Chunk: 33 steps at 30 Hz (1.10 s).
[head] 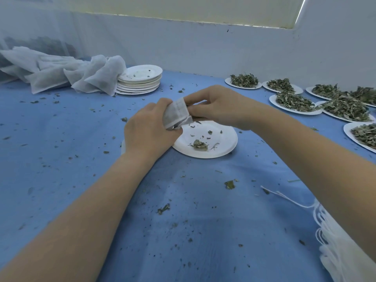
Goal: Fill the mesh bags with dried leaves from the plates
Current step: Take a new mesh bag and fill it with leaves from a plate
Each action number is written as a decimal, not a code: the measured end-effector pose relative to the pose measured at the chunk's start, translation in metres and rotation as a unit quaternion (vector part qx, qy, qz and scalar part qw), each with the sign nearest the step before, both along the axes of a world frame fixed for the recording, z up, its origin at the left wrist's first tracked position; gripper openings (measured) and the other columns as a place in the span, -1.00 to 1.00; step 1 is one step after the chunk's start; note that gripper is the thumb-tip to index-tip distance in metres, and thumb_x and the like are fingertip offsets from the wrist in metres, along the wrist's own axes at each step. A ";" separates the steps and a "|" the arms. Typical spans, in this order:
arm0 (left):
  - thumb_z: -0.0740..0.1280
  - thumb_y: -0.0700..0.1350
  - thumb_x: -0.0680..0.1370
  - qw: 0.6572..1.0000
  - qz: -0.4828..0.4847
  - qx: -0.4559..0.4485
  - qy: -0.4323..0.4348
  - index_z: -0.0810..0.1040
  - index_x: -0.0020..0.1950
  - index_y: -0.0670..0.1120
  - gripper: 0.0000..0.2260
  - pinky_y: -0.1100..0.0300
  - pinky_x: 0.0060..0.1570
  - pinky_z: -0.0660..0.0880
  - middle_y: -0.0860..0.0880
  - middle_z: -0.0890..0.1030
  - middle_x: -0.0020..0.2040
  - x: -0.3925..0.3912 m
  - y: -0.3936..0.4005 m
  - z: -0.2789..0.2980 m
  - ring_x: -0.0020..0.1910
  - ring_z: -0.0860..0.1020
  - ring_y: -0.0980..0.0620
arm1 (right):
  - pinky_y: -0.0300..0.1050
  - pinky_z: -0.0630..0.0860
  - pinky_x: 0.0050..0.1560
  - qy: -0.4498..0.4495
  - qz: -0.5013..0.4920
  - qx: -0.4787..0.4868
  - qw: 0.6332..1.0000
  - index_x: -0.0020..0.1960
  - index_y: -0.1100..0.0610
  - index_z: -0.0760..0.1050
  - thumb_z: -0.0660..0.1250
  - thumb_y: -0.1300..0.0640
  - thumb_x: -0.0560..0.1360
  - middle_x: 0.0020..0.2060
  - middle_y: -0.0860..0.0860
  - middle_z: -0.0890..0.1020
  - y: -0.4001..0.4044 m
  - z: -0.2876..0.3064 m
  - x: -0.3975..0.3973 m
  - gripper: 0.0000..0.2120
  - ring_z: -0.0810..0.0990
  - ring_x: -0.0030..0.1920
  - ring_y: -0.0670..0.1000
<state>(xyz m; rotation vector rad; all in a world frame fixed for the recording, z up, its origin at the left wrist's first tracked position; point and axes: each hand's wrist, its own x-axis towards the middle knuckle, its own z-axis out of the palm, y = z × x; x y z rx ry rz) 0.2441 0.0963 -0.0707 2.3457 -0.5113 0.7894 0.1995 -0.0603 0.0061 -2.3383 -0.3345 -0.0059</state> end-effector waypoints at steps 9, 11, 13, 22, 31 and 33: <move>0.48 -0.06 0.32 0.995 -0.015 0.043 -0.085 0.52 0.14 -0.15 -0.56 0.02 -0.24 0.40 -0.17 0.59 -0.11 -0.007 -0.003 0.005 -0.17 0.53 -0.21 | -0.45 0.31 -0.53 -0.115 -0.083 -0.047 0.989 -0.12 0.03 0.62 0.32 0.31 0.39 -0.32 -0.10 0.62 0.014 -0.010 0.006 -0.79 0.47 -0.47 -0.26; 0.50 -0.11 0.30 0.993 -0.019 0.044 -0.107 0.55 0.07 -0.23 -0.60 0.04 -0.30 0.37 -0.22 0.58 -0.19 -0.009 -0.005 0.005 -0.26 0.53 -0.22 | -0.47 0.28 -0.54 -0.094 -0.048 -0.076 0.991 -0.07 0.09 0.63 0.33 0.27 0.43 -0.30 -0.06 0.61 0.015 -0.009 0.005 -0.84 0.44 -0.43 -0.20; 0.51 -0.17 0.28 0.992 -0.027 0.048 -0.118 0.55 0.03 -0.27 -0.62 0.02 -0.31 0.40 -0.24 0.57 -0.22 -0.010 -0.006 0.004 -0.29 0.53 -0.23 | -0.49 0.31 -0.46 -0.046 0.002 -0.101 0.994 -0.01 0.07 0.62 0.32 0.13 0.49 -0.19 -0.05 0.63 0.012 -0.009 0.002 -0.87 0.42 -0.40 -0.23; 0.44 -0.14 0.39 0.991 0.036 0.090 -0.088 0.54 0.15 -0.13 -0.66 0.01 -0.19 0.33 -0.19 0.56 -0.10 -0.006 -0.002 0.006 -0.13 0.50 -0.23 | -0.26 0.57 -0.10 -0.089 -0.048 0.003 0.995 -0.16 -0.03 0.64 0.42 0.30 0.38 -0.27 -0.17 0.68 -0.017 -0.004 0.002 -0.78 0.63 -0.25 -0.19; 0.42 -0.22 0.36 0.990 0.058 0.098 -0.086 0.58 0.00 -0.15 -0.78 0.06 -0.20 0.26 -0.18 0.55 -0.14 0.001 0.001 -0.001 -0.17 0.48 -0.20 | -0.28 0.34 -0.09 -0.002 -0.112 -0.226 0.968 0.29 -0.05 0.47 0.05 0.30 0.58 0.26 -0.07 0.48 -0.024 -0.028 0.029 -0.57 0.49 -0.02 -0.05; 0.42 -0.19 0.38 0.991 0.059 0.092 -0.083 0.58 0.01 -0.15 -0.78 0.04 -0.19 0.29 -0.18 0.56 -0.13 0.003 0.002 -0.001 -0.16 0.49 -0.20 | -0.23 0.33 0.04 0.010 -0.096 -0.260 0.961 0.33 -0.03 0.43 0.03 0.32 0.58 0.29 -0.03 0.45 -0.018 -0.034 0.034 -0.55 0.45 0.18 0.01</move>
